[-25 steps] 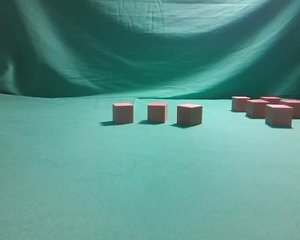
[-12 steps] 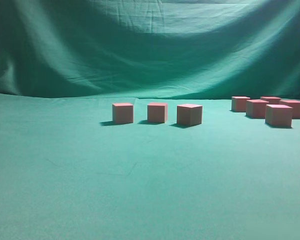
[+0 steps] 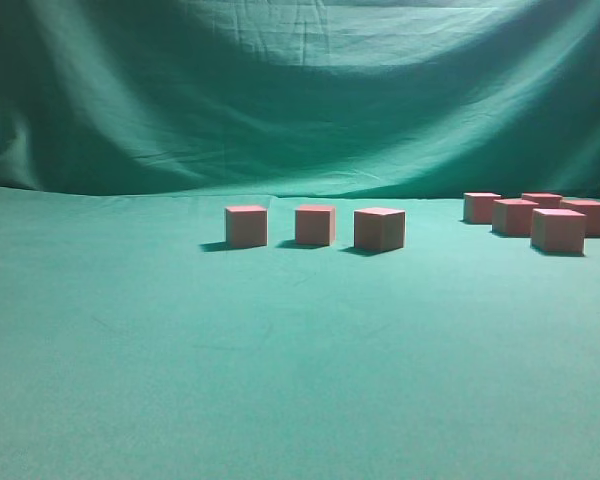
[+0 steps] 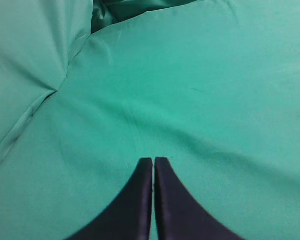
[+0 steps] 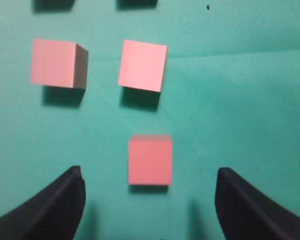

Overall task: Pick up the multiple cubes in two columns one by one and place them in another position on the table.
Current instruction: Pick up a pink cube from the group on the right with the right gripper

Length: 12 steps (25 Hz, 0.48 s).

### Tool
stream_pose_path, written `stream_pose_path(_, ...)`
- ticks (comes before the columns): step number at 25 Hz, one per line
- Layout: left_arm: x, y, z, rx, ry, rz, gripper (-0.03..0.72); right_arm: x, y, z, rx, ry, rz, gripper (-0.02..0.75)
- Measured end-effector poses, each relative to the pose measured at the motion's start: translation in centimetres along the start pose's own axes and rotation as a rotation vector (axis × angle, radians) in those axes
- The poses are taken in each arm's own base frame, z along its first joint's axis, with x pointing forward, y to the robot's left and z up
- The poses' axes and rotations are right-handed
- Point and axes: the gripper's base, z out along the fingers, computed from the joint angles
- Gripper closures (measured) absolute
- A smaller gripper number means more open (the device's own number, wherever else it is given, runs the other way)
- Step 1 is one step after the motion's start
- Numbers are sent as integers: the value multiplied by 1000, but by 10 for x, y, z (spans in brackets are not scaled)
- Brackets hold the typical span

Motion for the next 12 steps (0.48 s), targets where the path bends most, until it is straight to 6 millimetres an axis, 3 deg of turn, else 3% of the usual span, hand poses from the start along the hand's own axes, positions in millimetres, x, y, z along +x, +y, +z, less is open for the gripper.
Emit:
stream_pose_path(10, 0, 0, 0, 0, 0, 0, 688, -5, -3, 50, 8, 72, 5, 209)
stream_pose_path(12, 0, 0, 0, 0, 0, 0, 688, -6, -4, 54, 7, 73, 7, 275)
